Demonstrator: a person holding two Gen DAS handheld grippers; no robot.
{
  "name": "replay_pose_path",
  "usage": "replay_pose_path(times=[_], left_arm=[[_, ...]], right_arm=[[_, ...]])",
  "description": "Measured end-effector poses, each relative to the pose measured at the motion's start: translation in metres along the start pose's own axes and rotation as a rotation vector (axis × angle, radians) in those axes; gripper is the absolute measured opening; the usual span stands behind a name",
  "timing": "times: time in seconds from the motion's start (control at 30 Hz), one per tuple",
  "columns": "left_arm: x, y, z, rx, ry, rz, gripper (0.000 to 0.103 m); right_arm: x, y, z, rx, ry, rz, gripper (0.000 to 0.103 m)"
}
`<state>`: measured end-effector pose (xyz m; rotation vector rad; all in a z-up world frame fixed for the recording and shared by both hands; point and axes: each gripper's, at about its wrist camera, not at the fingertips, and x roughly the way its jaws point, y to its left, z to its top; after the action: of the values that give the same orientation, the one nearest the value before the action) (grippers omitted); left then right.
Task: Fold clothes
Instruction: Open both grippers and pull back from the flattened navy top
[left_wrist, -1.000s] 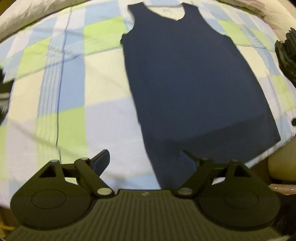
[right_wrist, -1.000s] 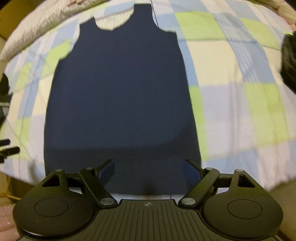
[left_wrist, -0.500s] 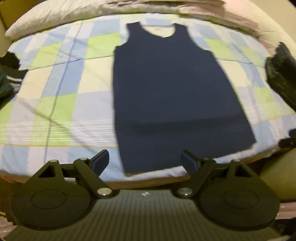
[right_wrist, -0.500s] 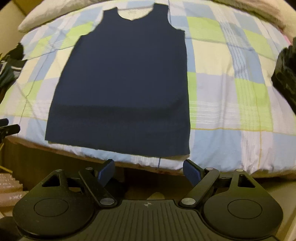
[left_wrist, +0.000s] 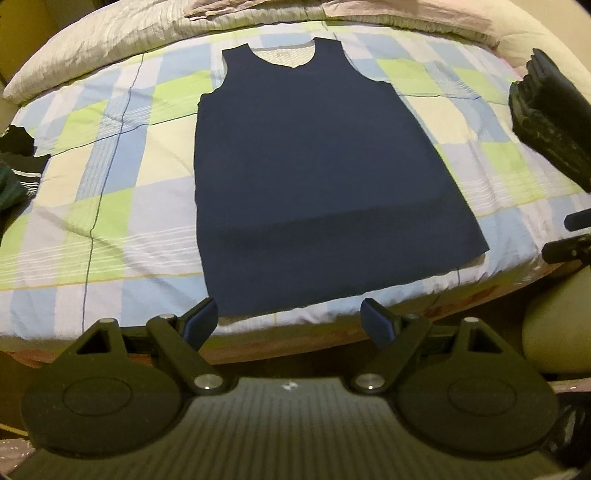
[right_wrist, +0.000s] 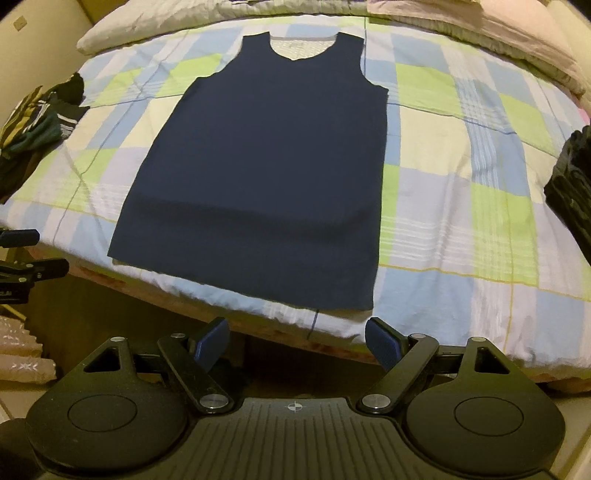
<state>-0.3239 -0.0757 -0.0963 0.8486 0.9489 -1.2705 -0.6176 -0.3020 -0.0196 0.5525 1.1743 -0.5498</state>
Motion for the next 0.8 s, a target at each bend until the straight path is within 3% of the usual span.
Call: replay_pose_path(times=[0.8], left_arm=[[0.008, 0.016, 0.019, -0.019, 0.049, 0.082, 0.081]], right_arm=[[0.021, -0.014, 0.036, -0.081, -0.009, 0.033, 0.084]])
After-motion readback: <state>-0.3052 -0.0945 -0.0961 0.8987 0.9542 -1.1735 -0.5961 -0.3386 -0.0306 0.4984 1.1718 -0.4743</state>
